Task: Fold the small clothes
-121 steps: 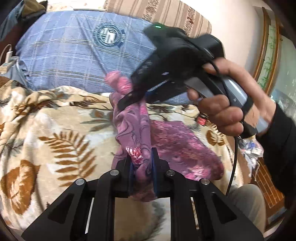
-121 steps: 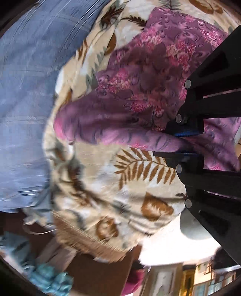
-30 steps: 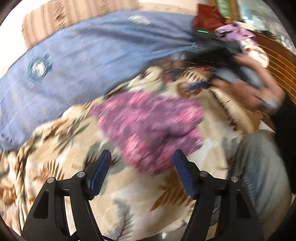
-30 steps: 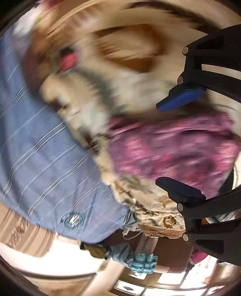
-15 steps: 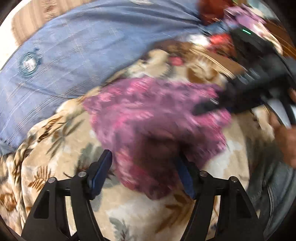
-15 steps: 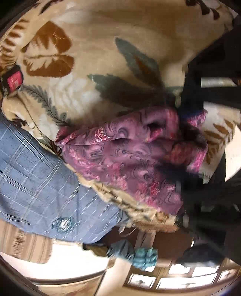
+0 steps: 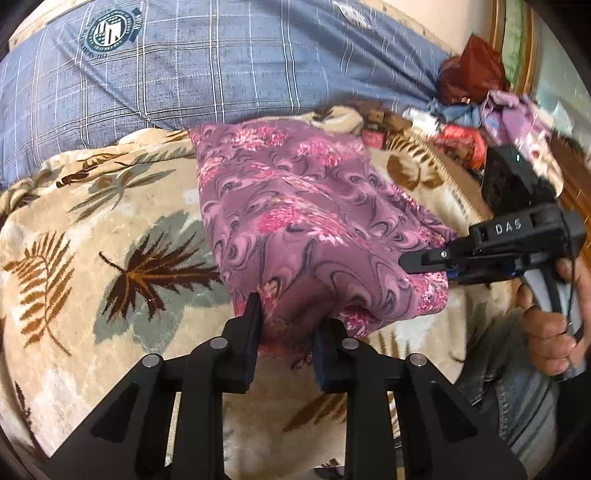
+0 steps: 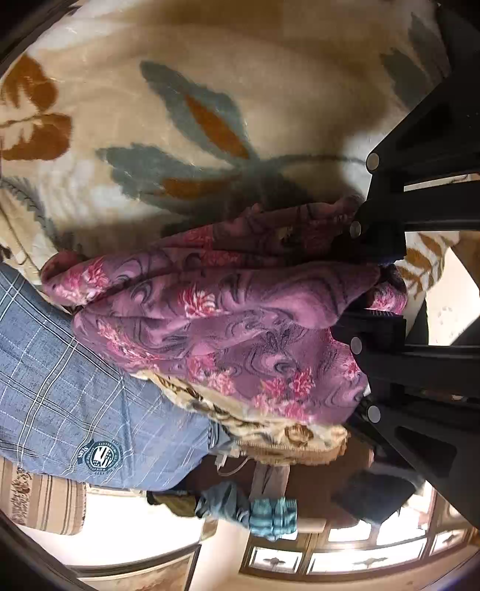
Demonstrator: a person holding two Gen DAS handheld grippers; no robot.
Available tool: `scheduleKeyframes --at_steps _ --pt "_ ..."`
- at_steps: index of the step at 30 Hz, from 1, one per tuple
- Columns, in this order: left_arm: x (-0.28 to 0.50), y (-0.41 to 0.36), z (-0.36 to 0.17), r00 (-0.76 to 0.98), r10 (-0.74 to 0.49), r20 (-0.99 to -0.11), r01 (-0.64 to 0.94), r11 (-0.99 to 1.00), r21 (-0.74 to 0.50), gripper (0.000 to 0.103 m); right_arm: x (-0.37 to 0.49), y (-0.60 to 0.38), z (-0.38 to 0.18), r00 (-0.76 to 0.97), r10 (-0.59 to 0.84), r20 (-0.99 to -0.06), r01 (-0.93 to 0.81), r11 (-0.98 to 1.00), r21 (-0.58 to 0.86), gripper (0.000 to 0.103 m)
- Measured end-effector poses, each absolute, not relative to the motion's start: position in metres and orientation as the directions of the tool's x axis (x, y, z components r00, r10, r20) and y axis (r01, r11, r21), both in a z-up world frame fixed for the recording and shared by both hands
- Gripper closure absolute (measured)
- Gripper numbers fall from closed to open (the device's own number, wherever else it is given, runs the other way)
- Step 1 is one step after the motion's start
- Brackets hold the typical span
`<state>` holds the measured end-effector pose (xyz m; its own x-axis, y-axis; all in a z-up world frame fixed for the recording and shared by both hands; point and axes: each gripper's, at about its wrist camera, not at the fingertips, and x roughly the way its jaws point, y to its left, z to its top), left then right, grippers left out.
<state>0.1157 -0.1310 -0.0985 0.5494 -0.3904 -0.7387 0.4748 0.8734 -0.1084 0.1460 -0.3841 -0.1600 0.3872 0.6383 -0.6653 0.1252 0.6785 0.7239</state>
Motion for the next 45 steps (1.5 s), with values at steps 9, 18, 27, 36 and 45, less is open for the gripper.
scheduleKeyframes --at_steps 9,18,27,36,45 --pt "0.085 -0.097 -0.038 0.505 -0.559 -0.658 0.6 0.775 -0.197 0.057 0.134 -0.388 -0.118 0.462 0.537 -0.706 0.059 0.776 0.628 0.034" --pt "0.152 -0.125 -0.034 0.505 -0.524 -0.686 0.544 0.81 -0.219 0.045 0.243 -0.397 -0.067 0.506 0.434 -0.746 0.008 0.862 0.507 0.026" --pt "0.185 -0.11 -0.107 0.35 -0.592 -0.726 0.34 0.802 -0.491 0.041 0.301 -0.403 -0.137 0.408 0.482 -0.775 0.024 0.843 0.538 0.079" --pt "0.219 -0.088 -0.063 0.299 -0.67 -0.68 0.337 0.741 -0.582 0.037 0.291 -0.414 -0.127 0.425 0.533 -0.731 0.039 0.796 0.603 0.023" --pt "0.321 -0.083 -0.138 0.183 -0.722 -0.667 0.164 0.691 -0.704 0.033 0.304 -0.421 -0.161 0.316 0.648 -0.693 0.084 0.708 0.701 0.023"
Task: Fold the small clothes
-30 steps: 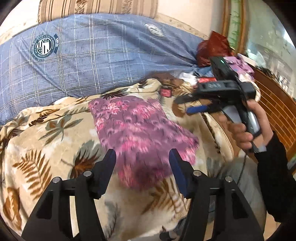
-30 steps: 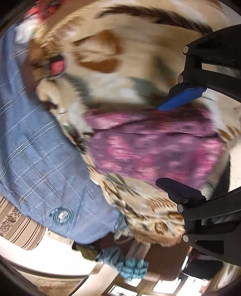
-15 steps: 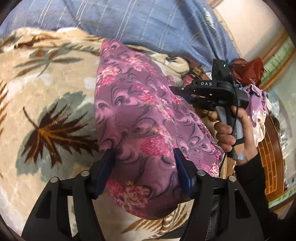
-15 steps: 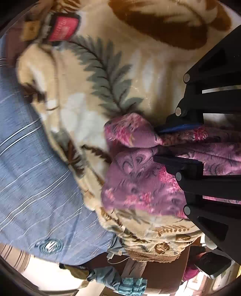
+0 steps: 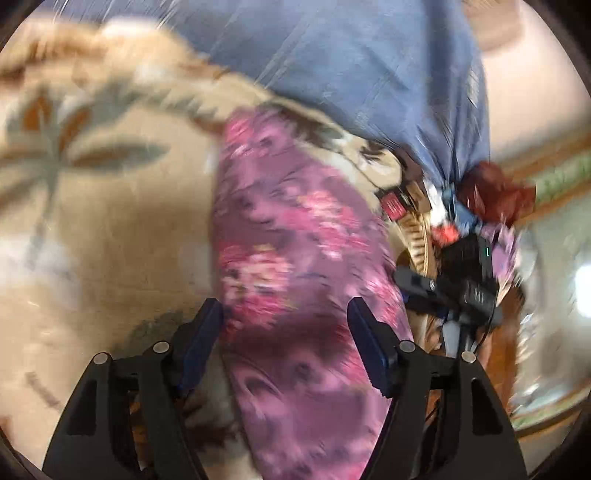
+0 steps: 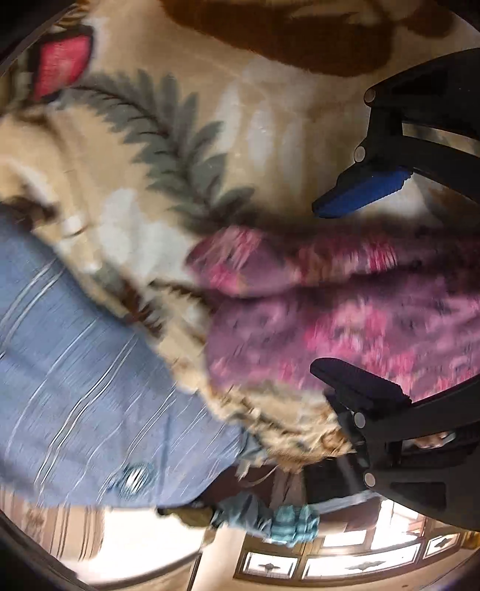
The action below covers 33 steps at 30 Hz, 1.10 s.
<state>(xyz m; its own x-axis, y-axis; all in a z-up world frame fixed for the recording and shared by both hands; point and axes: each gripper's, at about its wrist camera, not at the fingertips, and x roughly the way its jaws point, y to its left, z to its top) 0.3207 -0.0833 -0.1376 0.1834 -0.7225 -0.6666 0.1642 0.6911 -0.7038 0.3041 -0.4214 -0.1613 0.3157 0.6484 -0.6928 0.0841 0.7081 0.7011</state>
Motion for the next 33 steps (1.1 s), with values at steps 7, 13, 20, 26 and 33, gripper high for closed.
scheduleKeyframes --at_steps 7,13,20,26,33 --pt "0.318 -0.076 -0.144 0.143 -0.844 -0.517 0.065 0.529 -0.846 0.039 0.298 -0.403 -0.164 0.251 0.664 -0.704 0.033 0.721 0.692 0.045" --pt "0.312 -0.065 -0.12 0.153 -0.846 -0.511 0.095 0.527 -0.844 0.098 0.296 -0.382 -0.151 0.31 0.609 -0.73 -0.009 0.77 0.638 0.08" --pt "0.319 -0.02 -0.07 0.331 -0.792 -0.514 0.19 0.589 -0.785 0.098 0.293 -0.355 -0.107 0.437 0.667 -0.603 -0.144 0.714 0.685 0.08" --pt "0.341 -0.033 -0.136 0.216 -0.707 -0.674 0.03 0.694 -0.719 0.088 0.319 -0.336 -0.165 0.352 0.567 -0.744 -0.024 0.8 0.599 0.062" --pt "0.31 -0.008 -0.095 0.259 -0.734 -0.628 0.071 0.663 -0.745 0.037 0.28 -0.366 -0.12 0.443 0.616 -0.652 -0.052 0.743 0.667 0.022"
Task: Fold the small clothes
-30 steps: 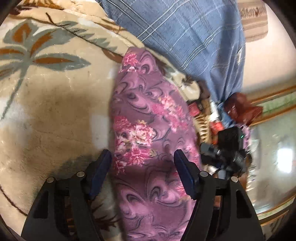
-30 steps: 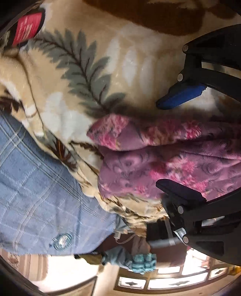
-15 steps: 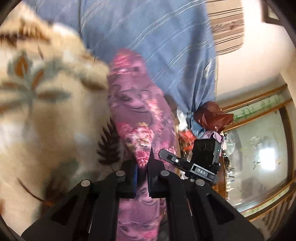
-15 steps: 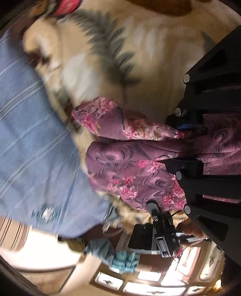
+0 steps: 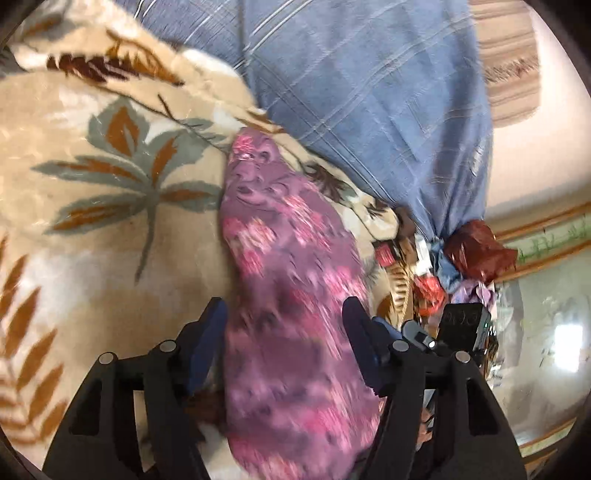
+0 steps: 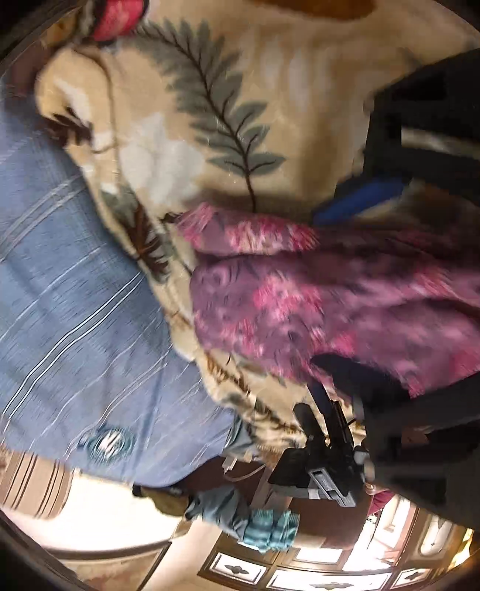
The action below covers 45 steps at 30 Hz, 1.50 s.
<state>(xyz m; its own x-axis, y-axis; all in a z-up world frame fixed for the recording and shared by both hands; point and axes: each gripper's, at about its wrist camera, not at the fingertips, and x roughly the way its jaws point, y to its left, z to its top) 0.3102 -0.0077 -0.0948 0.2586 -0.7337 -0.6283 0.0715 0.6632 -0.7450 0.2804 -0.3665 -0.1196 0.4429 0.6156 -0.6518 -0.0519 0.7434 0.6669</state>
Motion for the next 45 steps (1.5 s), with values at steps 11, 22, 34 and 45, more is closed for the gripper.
scheduleKeyframes --at_steps 11,22,34,45 --pt "0.245 -0.011 -0.151 0.188 -0.846 -0.499 0.051 0.516 -0.855 0.017 0.222 -0.361 -0.166 0.346 0.628 -0.697 0.094 0.716 0.692 0.021" --pt "0.246 -0.021 -0.155 0.127 -0.861 -0.493 0.049 0.502 -0.864 0.04 0.228 -0.369 -0.185 0.278 0.716 -0.64 0.126 0.634 0.763 0.069" --pt "0.254 -0.013 -0.138 0.154 -0.785 -0.6 0.103 0.617 -0.78 0.055 0.228 -0.341 -0.168 0.252 0.673 -0.696 0.0 0.719 0.695 0.077" --pt "0.239 -0.005 -0.115 0.229 -0.755 -0.615 0.159 0.652 -0.741 0.042 0.209 -0.342 -0.149 0.299 0.677 -0.673 -0.003 0.706 0.708 0.04"
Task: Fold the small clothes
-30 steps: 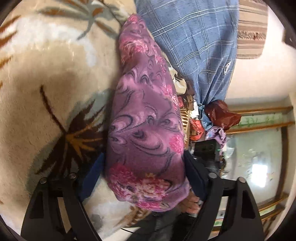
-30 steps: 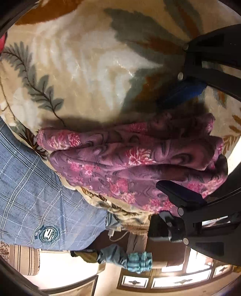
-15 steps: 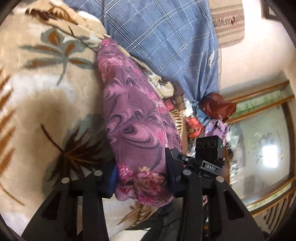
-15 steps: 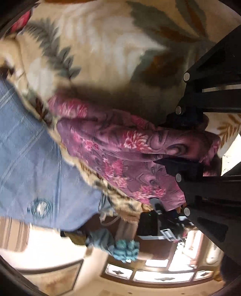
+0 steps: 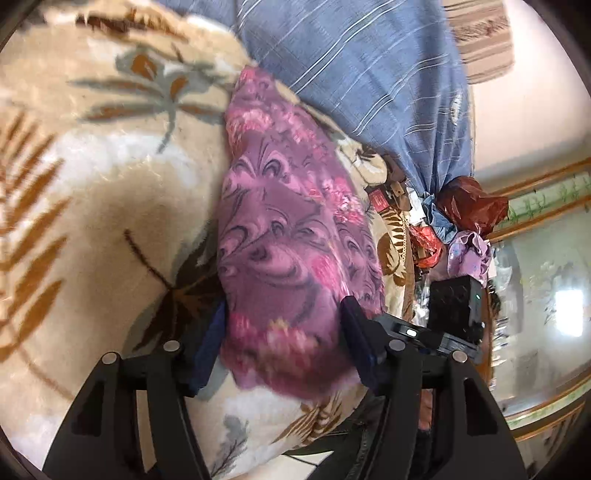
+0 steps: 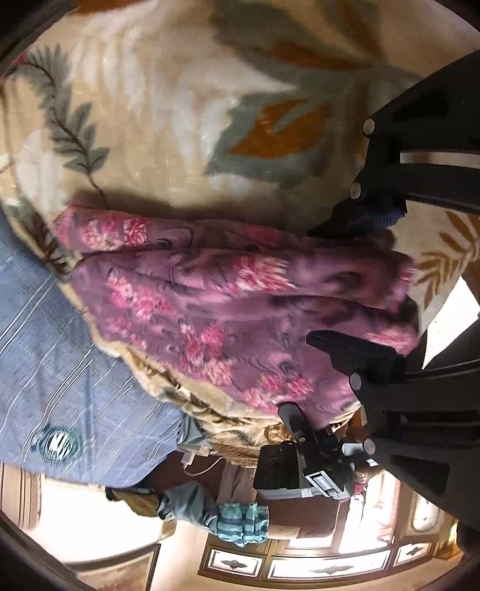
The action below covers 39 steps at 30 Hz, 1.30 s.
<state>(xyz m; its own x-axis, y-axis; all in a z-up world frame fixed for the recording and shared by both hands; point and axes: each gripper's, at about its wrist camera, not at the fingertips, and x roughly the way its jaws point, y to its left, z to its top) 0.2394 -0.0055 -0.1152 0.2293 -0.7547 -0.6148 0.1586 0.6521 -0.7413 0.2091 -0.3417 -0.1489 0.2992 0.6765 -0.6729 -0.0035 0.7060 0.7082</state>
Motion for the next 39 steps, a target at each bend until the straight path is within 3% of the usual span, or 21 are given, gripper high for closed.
scheduleKeyframes --at_steps 2,7,10,11,16,20,23,26,28,31,33,36,39 --pt "0.221 0.003 -0.11 0.275 -0.756 -0.594 0.186 0.648 -0.739 0.039 0.185 -0.343 -0.144 0.368 0.676 -0.638 -0.022 0.693 0.721 0.034" --pt "0.199 0.011 -0.126 0.337 -0.759 -0.558 0.163 0.63 -0.759 0.039 0.138 -0.345 -0.126 0.529 0.627 -0.571 -0.048 0.694 0.718 0.035" --pt "0.196 0.011 -0.124 0.361 -0.741 -0.567 0.162 0.648 -0.744 0.038 0.128 -0.339 -0.111 0.553 0.648 -0.524 -0.113 0.681 0.723 0.042" --pt "0.192 0.01 -0.12 0.376 -0.729 -0.571 0.171 0.661 -0.731 0.039 0.13 -0.331 -0.11 0.536 0.653 -0.536 -0.118 0.686 0.717 0.047" --pt "0.16 0.01 -0.11 0.497 -0.587 -0.639 0.22 0.798 -0.562 0.038 0.141 -0.314 -0.131 0.509 0.591 -0.625 -0.054 0.748 0.662 0.049" --pt "0.156 -0.012 -0.107 0.525 -0.514 -0.678 0.296 0.858 -0.421 0.038 0.152 -0.309 -0.143 0.501 0.575 -0.647 -0.023 0.756 0.654 0.061" --pt "0.149 -0.036 -0.099 0.558 -0.495 -0.667 0.396 0.864 -0.31 0.038 0.15 -0.302 -0.138 0.511 0.529 -0.678 -0.036 0.801 0.597 0.088" --pt "0.158 -0.062 -0.105 0.594 -0.342 -0.728 0.391 0.914 -0.11 0.038 0.144 -0.301 -0.125 0.551 0.494 -0.673 -0.052 0.825 0.563 0.092" --pt "0.168 -0.067 -0.111 0.58 -0.308 -0.754 0.382 0.921 -0.083 0.038 0.14 -0.303 -0.117 0.573 0.478 -0.666 -0.057 0.834 0.549 0.093" --pt "0.173 -0.05 -0.106 0.557 -0.425 -0.713 0.362 0.898 -0.252 0.062 0.138 -0.308 -0.115 0.583 0.458 -0.671 -0.044 0.842 0.537 0.095" --pt "0.171 -0.046 -0.107 0.56 -0.416 -0.716 0.339 0.904 -0.26 0.077 0.137 -0.308 -0.116 0.581 0.443 -0.682 -0.032 0.85 0.525 0.095" --pt "0.162 -0.047 -0.114 0.573 -0.384 -0.724 0.328 0.917 -0.227 0.089 0.14 -0.305 -0.121 0.565 0.422 -0.709 -0.025 0.867 0.497 0.096" --pt "0.157 -0.039 -0.114 0.572 -0.406 -0.713 0.311 0.911 -0.27 0.092 0.132 -0.303 -0.113 0.594 0.396 -0.7 -0.022 0.878 0.478 0.096"
